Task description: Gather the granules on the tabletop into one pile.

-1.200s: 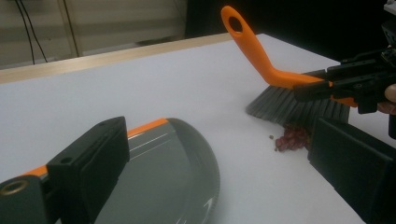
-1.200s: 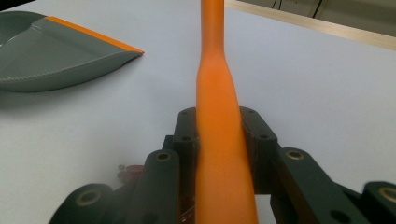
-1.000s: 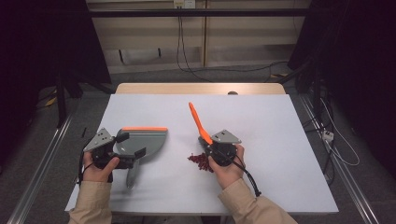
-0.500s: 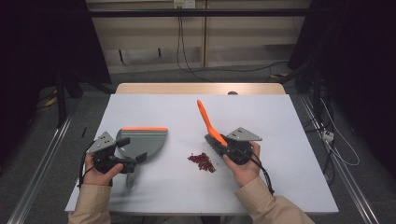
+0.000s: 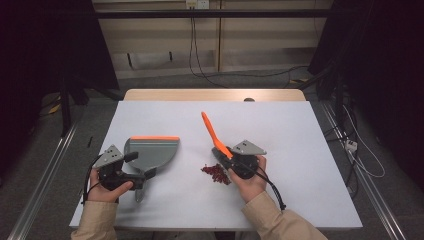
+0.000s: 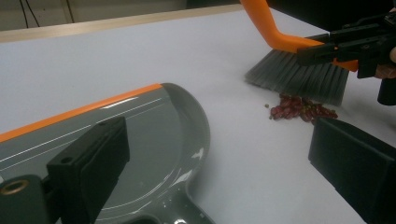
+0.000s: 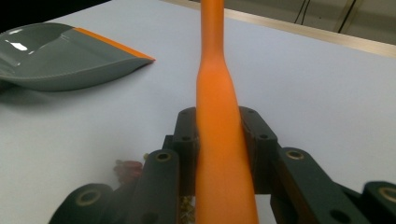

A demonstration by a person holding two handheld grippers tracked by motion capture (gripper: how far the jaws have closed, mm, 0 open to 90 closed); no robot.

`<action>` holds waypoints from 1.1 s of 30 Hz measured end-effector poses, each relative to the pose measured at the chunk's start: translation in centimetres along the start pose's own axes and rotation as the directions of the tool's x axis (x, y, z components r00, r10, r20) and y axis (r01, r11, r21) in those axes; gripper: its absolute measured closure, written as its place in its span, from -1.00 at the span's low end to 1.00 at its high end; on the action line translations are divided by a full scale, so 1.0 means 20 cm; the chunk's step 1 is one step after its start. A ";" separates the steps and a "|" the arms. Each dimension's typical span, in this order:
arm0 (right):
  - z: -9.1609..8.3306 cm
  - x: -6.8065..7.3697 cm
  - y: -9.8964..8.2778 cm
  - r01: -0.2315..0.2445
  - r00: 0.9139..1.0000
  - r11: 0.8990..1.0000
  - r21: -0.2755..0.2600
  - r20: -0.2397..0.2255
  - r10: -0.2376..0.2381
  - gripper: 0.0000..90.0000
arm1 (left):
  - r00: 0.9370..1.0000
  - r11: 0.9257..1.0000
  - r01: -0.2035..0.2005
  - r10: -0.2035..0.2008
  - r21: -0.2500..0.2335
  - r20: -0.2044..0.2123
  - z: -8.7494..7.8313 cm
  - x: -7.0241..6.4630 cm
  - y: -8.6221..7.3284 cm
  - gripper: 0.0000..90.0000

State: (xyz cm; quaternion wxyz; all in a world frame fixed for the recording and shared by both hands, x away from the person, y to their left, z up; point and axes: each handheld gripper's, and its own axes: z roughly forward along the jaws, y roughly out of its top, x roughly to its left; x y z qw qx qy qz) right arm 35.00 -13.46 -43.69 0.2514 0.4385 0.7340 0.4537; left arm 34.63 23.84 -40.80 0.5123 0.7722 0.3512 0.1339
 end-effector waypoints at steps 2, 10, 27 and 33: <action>0.01 0.02 0.01 -0.005 1.000 1.000 -0.005 -0.018 0.004 0.58 | 1.000 1.000 0.000 0.000 0.000 0.001 0.00 0.00 0.00 -0.88; -0.04 -0.03 0.06 0.015 0.997 0.999 -0.046 -0.075 -0.018 0.58 | 1.000 1.000 -0.001 0.001 0.003 -0.001 0.00 0.00 0.00 -0.88; -0.16 -0.14 0.02 0.030 0.984 0.998 -0.064 -0.172 -0.041 0.58 | 0.999 0.998 0.006 -0.003 0.057 -0.049 -0.06 -0.02 -0.07 -0.87; -0.17 -0.17 0.01 0.015 0.983 0.998 -0.068 -0.180 -0.027 0.58 | 0.997 0.996 -0.005 0.012 0.091 -0.072 -0.07 -0.03 -0.10 -0.85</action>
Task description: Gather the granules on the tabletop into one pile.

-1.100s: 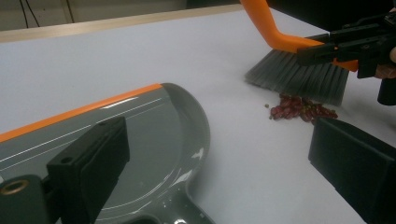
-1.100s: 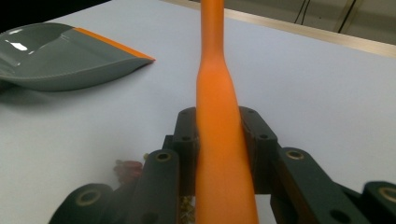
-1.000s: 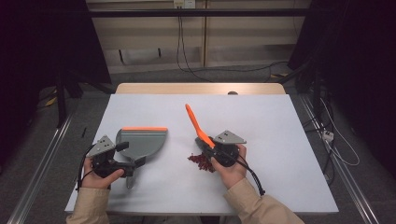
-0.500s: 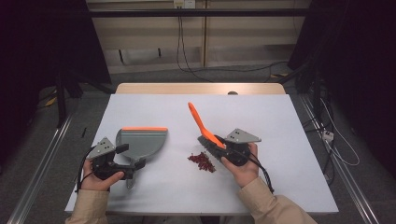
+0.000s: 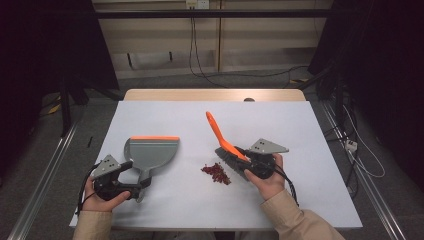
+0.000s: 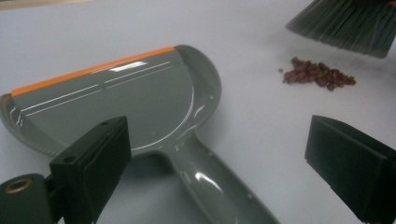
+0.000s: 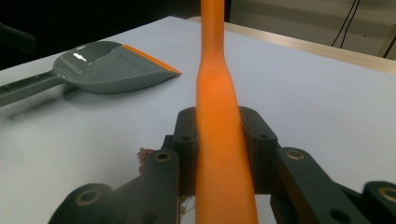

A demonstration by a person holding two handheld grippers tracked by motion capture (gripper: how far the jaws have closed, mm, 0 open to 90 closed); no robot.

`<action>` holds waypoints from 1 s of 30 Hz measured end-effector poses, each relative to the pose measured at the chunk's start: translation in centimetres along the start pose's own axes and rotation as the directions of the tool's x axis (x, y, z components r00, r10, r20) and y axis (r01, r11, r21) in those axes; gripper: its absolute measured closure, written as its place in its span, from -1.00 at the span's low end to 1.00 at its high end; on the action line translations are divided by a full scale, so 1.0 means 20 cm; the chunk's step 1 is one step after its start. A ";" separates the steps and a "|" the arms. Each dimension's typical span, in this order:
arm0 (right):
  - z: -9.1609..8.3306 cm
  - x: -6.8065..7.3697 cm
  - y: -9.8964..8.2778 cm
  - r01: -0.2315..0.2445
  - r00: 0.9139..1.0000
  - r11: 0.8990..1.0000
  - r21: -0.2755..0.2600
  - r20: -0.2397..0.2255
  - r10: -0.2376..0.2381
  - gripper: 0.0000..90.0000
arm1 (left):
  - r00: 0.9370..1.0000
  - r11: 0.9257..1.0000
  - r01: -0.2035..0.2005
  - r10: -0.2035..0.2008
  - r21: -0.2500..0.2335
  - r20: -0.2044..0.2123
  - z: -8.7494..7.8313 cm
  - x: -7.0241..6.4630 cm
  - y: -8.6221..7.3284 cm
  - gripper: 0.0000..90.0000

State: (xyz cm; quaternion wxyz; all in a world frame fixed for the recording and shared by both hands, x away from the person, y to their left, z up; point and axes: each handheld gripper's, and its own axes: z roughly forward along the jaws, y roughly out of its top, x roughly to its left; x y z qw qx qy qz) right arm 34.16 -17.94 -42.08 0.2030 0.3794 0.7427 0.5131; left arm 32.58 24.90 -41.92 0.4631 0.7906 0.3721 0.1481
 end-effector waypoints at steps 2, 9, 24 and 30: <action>0.00 0.00 0.00 -0.002 1.000 1.000 -0.006 0.000 0.002 0.58 | 1.000 1.000 0.005 -0.004 0.012 -0.019 0.00 0.00 -0.01 -0.84; -0.01 -0.02 0.00 -0.005 1.000 1.000 -0.013 0.009 0.005 0.58 | 0.997 0.999 0.027 -0.025 0.032 -0.072 0.01 0.00 -0.03 -0.83; -0.03 -0.03 -0.01 -0.012 0.999 1.000 -0.019 0.033 0.012 0.58 | 0.981 0.990 0.087 -0.066 0.113 -0.183 0.10 0.00 -0.06 -0.80; -0.03 -0.03 -0.01 -0.013 0.999 1.000 -0.023 0.036 0.014 0.58 | 0.971 0.987 0.107 -0.078 0.120 -0.227 0.12 0.00 -0.04 -0.76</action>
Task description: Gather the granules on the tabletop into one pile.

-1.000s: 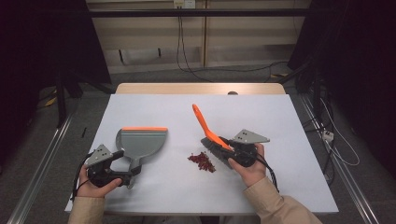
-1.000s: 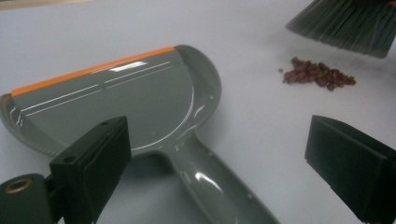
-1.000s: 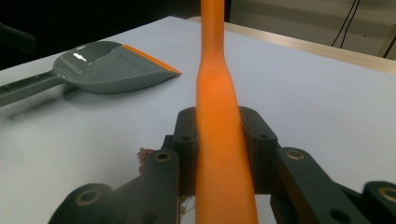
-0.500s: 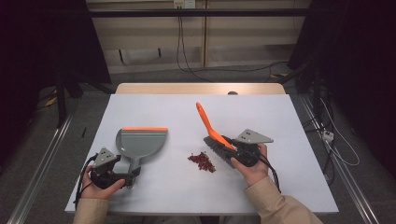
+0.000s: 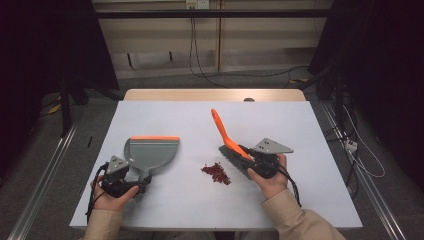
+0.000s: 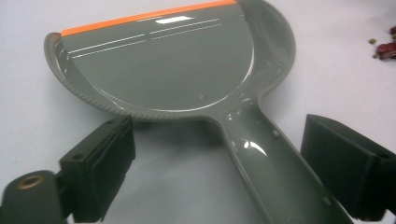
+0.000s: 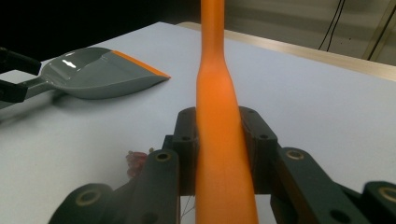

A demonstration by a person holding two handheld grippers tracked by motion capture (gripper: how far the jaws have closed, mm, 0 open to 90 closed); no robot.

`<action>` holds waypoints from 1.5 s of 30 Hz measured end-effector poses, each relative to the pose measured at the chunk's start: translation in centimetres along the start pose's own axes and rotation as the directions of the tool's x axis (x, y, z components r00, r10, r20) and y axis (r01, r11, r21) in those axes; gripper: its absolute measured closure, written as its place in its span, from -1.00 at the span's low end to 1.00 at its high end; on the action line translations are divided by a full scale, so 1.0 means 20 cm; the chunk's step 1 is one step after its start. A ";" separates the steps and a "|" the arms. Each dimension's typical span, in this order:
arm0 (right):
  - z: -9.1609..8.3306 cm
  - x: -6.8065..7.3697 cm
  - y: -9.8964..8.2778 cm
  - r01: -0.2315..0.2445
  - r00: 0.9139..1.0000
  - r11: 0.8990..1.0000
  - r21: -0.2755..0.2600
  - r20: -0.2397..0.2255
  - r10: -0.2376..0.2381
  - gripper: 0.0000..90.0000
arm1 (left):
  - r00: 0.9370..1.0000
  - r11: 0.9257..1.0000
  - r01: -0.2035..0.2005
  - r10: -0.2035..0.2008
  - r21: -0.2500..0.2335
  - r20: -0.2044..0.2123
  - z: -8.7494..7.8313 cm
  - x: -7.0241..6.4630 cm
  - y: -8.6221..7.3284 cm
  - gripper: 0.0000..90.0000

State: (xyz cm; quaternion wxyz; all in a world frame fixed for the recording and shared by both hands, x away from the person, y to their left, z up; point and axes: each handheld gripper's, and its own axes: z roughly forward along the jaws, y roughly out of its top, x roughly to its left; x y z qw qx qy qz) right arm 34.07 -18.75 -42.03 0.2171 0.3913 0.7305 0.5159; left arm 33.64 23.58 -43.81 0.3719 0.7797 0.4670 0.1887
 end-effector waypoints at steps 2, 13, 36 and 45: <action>0.00 0.00 0.00 0.004 1.000 1.000 0.004 0.004 -0.004 0.58 | 1.000 1.000 -0.005 0.005 0.012 -0.025 -0.01 0.00 0.01 -0.70; -0.01 0.00 0.00 0.005 1.000 1.000 0.001 0.005 -0.005 0.58 | 0.998 1.000 -0.020 0.021 0.021 -0.063 0.01 0.06 0.02 -0.42; 0.00 0.00 0.00 0.003 1.000 1.000 0.007 0.001 -0.003 0.58 | 0.998 0.993 -0.059 0.061 0.100 -0.018 0.06 0.04 0.06 0.40; 0.00 -0.01 0.00 -0.003 1.000 1.000 0.003 0.005 0.003 0.58 | 0.997 0.996 -0.074 0.073 0.039 0.030 -0.01 0.04 0.10 0.40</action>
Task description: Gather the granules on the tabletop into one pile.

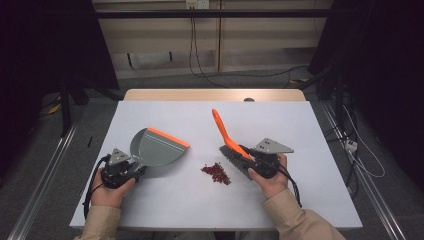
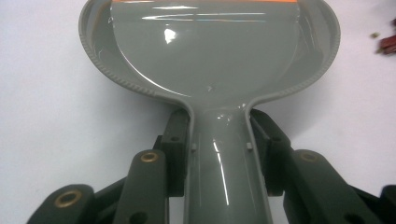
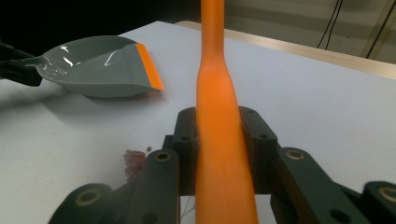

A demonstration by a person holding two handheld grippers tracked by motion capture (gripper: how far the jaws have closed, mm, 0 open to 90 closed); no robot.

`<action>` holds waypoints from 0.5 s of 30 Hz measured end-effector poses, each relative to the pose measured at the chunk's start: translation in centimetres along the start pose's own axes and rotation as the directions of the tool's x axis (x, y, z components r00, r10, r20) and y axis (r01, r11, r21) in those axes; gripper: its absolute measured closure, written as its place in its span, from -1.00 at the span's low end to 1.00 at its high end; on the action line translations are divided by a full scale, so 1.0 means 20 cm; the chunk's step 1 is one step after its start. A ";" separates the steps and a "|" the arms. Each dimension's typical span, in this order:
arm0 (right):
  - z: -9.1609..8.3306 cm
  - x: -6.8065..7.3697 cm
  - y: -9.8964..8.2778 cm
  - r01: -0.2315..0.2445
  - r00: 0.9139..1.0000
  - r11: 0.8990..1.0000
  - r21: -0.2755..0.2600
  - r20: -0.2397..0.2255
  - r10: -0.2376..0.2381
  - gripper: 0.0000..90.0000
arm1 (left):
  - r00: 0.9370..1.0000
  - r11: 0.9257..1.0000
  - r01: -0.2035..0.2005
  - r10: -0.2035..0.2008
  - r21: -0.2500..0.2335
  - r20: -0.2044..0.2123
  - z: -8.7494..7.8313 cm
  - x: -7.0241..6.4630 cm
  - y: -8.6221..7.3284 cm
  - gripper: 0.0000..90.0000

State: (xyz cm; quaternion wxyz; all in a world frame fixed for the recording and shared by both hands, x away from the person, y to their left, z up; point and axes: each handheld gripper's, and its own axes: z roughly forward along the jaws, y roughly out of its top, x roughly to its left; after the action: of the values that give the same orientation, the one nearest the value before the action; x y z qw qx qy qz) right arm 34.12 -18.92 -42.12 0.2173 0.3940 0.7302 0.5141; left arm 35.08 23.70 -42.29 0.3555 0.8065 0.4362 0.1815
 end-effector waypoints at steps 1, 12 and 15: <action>0.00 0.00 0.00 -0.001 1.000 1.000 0.001 -0.001 0.001 0.58 | 1.000 1.000 -0.004 0.004 -0.003 0.010 -0.01 0.00 0.00 0.40; -0.01 -0.03 0.00 -0.004 1.000 1.000 0.004 0.022 0.004 0.58 | 0.991 0.996 -0.090 0.093 -0.027 0.098 -0.14 0.00 0.03 0.40; -0.01 -0.04 0.00 -0.013 1.000 1.000 0.004 0.024 0.013 0.58 | 0.986 0.994 -0.107 0.111 -0.038 0.127 -0.17 0.00 0.04 0.40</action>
State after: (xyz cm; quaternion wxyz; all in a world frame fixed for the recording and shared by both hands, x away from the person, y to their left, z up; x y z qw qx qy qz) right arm 34.47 -19.65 -42.04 0.2219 0.4052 0.7261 0.5092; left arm 33.44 24.74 -39.51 0.3853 0.8334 0.3647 0.1549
